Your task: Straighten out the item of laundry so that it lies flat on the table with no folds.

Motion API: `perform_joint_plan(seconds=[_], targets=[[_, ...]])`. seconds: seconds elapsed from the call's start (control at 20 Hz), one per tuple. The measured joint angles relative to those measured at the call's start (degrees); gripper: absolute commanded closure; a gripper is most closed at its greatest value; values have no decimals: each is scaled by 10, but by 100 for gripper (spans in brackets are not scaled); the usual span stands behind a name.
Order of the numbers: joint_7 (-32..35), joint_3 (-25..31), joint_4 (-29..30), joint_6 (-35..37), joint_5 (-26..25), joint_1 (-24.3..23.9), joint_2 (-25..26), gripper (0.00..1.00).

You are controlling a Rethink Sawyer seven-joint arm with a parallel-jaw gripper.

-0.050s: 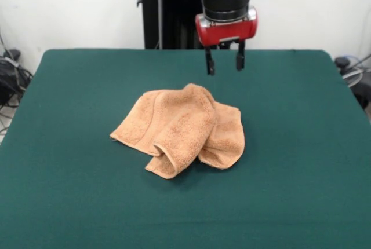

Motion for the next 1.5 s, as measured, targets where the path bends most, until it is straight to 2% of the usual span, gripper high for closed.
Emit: perform_joint_plan(seconds=[0.8, 1.1, 1.5], targets=[[0, 2, -30, 14, 0, -5, 8, 0], [0, 12, -50, 45, 0, -28, 6, 0], [0, 31, -72, 68, -25, -85, 7, 0]])
